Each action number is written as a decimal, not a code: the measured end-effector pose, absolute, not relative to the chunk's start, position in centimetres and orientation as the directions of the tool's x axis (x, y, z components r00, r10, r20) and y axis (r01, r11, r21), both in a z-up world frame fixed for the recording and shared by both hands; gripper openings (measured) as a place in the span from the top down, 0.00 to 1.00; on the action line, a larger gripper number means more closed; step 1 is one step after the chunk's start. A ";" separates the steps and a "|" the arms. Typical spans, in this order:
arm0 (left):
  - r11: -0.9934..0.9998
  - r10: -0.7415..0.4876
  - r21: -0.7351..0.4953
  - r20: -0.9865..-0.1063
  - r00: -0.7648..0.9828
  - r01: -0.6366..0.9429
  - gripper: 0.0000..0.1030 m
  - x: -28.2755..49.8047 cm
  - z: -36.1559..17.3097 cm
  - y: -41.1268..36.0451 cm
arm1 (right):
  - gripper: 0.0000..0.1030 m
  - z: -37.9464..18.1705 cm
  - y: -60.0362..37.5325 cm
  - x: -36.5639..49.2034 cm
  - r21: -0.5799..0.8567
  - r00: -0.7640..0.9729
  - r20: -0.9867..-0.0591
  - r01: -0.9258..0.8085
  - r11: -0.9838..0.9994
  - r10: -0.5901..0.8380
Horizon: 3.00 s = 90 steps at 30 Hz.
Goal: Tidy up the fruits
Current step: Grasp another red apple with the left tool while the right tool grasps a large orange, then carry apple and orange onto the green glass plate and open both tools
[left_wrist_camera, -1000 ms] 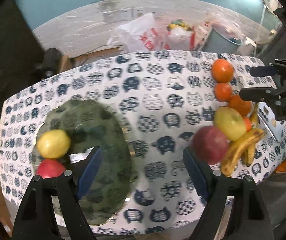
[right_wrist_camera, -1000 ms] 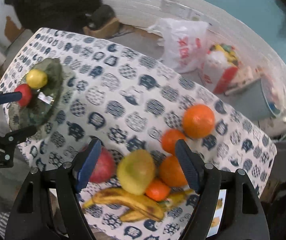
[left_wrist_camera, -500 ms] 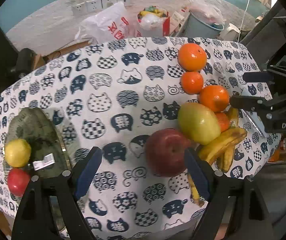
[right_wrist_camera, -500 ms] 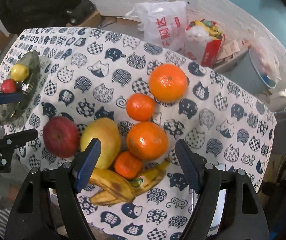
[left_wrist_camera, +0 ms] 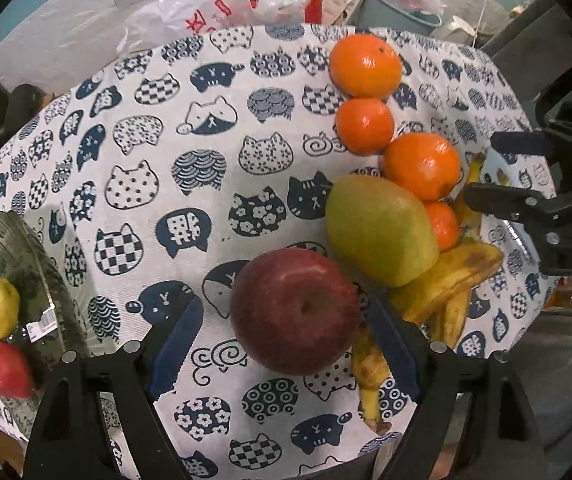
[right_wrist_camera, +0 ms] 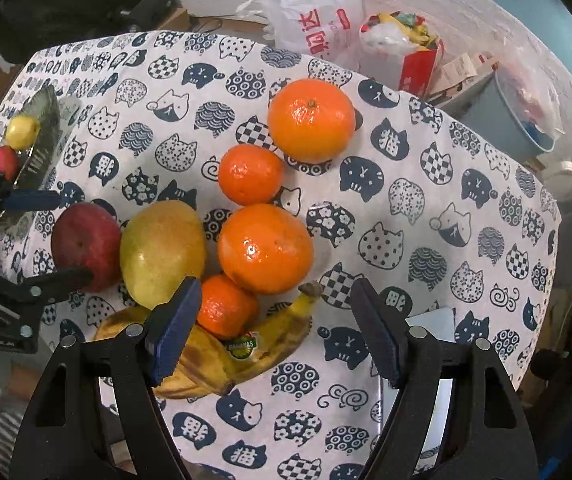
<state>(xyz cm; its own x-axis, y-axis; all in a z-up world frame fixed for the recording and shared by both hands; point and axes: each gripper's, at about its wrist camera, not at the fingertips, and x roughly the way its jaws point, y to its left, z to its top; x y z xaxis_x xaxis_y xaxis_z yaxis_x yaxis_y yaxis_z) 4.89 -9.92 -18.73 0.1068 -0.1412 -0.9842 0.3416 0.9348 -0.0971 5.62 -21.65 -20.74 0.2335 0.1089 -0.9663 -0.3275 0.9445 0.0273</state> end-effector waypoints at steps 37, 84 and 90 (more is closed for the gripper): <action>0.902 -0.184 -0.120 -0.976 0.118 0.414 0.26 5.8 -20.8 -9.6 | 0.37 -26.5 -19.9 9.2 0.107 0.163 -0.972 -0.345 0.932 0.172; 0.984 -0.150 -0.089 -0.881 0.448 0.156 0.26 0.6 -8.1 5.7 | 0.37 -11.3 -5.5 4.9 0.058 0.392 -0.860 -0.563 0.825 0.328; 0.990 -0.126 -0.086 -0.890 0.439 0.108 0.26 0.3 -8.9 8.1 | 0.37 -11.7 -2.7 5.4 0.061 0.369 -0.865 -0.596 0.800 0.340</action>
<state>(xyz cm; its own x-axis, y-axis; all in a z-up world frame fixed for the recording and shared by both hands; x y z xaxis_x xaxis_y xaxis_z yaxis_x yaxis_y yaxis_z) 0.32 8.15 -8.88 0.4391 -0.1256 -0.8896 0.1083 0.9904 -0.0864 5.43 -2.73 -11.73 0.3687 0.3402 -0.8650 -0.5963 0.8005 0.0607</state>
